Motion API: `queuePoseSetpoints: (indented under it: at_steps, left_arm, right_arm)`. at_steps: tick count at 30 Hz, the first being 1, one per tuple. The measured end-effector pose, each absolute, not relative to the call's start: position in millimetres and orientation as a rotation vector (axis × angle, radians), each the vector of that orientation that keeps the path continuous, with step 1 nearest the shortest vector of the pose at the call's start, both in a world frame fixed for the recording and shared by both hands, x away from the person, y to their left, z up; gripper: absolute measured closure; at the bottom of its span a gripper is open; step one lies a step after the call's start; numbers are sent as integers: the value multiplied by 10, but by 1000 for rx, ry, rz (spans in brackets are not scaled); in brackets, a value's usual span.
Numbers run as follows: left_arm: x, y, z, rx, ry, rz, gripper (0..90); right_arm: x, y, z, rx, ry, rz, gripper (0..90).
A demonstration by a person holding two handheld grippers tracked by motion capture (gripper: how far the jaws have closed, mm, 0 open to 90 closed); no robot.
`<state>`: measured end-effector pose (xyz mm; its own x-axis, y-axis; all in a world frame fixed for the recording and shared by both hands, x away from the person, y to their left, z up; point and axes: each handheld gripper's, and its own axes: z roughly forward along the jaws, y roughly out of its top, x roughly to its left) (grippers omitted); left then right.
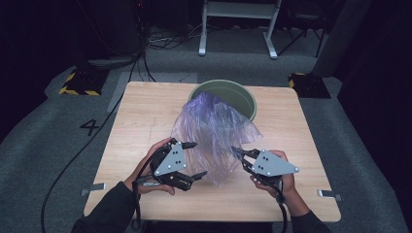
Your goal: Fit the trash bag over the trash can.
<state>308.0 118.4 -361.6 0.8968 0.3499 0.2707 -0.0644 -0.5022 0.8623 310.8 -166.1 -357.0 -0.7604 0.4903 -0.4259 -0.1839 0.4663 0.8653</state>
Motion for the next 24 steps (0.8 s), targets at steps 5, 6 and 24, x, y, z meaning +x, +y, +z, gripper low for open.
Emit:
queuePoseSetpoints:
  at_steps: [5,6,24]
  left_arm:
    - [3041,1128,-3614,2044,188,538,155]
    - [3032,1112,-3611,2046,186,543,155]
    - [3157,1179,-3559,2074,186,744,721]
  right_arm:
    - [3220,-1651,-3456,339,2043,1370,900]
    - [3220,-1651,-3456,339,2043,1370,900]
    - [3347,-1661,-3289,378,2032,1299,884]
